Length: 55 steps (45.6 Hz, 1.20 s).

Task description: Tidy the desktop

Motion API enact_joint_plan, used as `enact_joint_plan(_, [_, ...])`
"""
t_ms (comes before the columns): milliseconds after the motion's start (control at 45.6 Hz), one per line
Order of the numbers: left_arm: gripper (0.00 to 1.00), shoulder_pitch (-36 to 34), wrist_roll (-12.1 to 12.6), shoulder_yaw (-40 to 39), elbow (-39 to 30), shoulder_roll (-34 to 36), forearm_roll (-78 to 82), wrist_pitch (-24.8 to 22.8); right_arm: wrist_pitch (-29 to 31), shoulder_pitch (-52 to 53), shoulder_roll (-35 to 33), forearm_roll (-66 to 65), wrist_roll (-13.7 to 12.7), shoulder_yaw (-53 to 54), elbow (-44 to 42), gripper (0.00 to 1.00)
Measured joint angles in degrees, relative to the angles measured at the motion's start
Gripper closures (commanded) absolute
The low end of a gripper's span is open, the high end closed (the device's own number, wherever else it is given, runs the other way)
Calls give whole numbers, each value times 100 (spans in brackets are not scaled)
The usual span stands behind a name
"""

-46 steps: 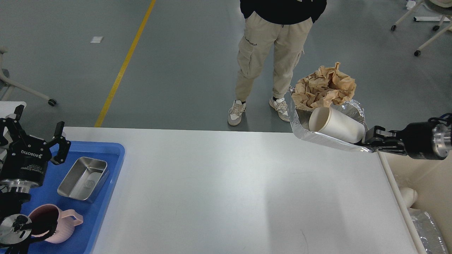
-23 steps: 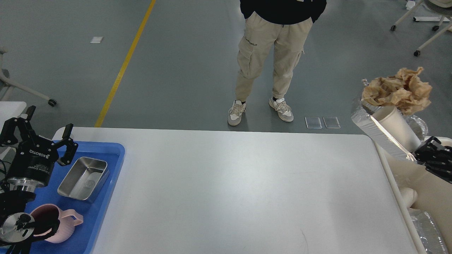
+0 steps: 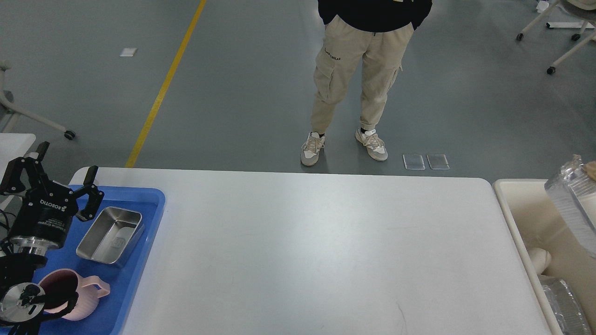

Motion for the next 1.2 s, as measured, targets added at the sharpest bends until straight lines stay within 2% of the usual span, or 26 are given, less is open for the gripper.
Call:
enact_joint_plan(285, [3, 27, -8, 1, 0, 23, 10, -40, 9, -321, 275, 154, 43, 29, -343, 100])
enact_joint_plan(307, [3, 28, -8, 6, 0, 25, 12, -43, 9, -325, 281, 155, 43, 30, -346, 93])
enact_joint_plan(351, [3, 29, -8, 27, 0, 29, 14, -46, -7, -328, 292, 155, 44, 36, -350, 51])
enact_joint_plan(372, [3, 29, -8, 42, 0, 32, 15, -48, -22, -329, 303, 155, 44, 40, -355, 37])
enact_joint_plan(438, [3, 29, -10, 68, 0, 38, 17, -49, -48, -330, 340, 155, 44, 56, -390, 27])
enact_joint_plan(504, [3, 23, -14, 92, 0, 40, 17, -50, -76, -331, 395, 155, 44, 82, -483, 2])
enact_joint_plan(1205, [3, 20, -26, 202, 2, 50, 26, -66, -66, -313, 653, 386, 44, 130, -1001, 0])
